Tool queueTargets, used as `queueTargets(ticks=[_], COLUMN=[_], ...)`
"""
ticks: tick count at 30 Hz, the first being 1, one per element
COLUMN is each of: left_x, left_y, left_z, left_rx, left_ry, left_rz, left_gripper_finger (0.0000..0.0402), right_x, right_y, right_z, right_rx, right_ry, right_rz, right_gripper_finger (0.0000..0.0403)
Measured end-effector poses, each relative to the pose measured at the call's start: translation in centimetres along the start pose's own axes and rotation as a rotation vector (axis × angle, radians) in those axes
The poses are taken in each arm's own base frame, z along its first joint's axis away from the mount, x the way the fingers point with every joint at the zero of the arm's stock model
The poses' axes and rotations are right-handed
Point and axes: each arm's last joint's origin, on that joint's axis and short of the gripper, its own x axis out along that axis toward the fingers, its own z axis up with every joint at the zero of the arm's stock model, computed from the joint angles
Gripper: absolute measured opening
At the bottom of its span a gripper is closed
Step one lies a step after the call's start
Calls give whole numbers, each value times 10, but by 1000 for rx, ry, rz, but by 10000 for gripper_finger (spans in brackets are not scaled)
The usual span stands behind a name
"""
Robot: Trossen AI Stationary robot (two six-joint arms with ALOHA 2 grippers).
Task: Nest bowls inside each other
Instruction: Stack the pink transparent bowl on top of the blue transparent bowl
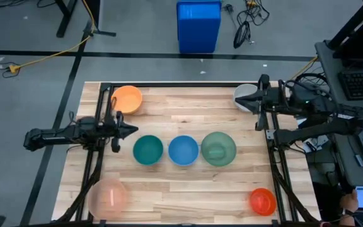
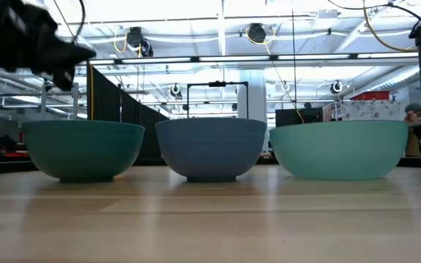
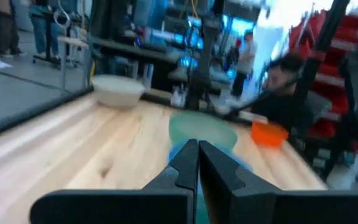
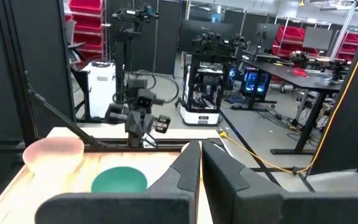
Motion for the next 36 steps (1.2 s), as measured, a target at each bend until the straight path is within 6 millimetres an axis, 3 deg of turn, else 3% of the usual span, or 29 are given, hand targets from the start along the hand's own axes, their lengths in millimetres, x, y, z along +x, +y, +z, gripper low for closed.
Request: queueTargets(ticks=[12, 20, 30, 36], left_x=[-16, -4, 27, 36], left_y=[-23, -36, -44, -45], left_z=[98, 151, 189, 189], left_rx=[156, 219, 259, 262], left_ry=[-83, -19, 32, 73], left_rz=[-11, -15, -10, -7], left_gripper_finger=[0, 0, 0, 0], right_x=[4, 4, 7, 12], right_y=[1, 1, 1, 3], right_z=[0, 1, 1, -3], right_rx=[13, 18, 20, 41], right_ry=[-5, -13, -10, 24], right_rz=[1, 0, 4, 11], right_gripper_finger=[0, 0, 0, 0])
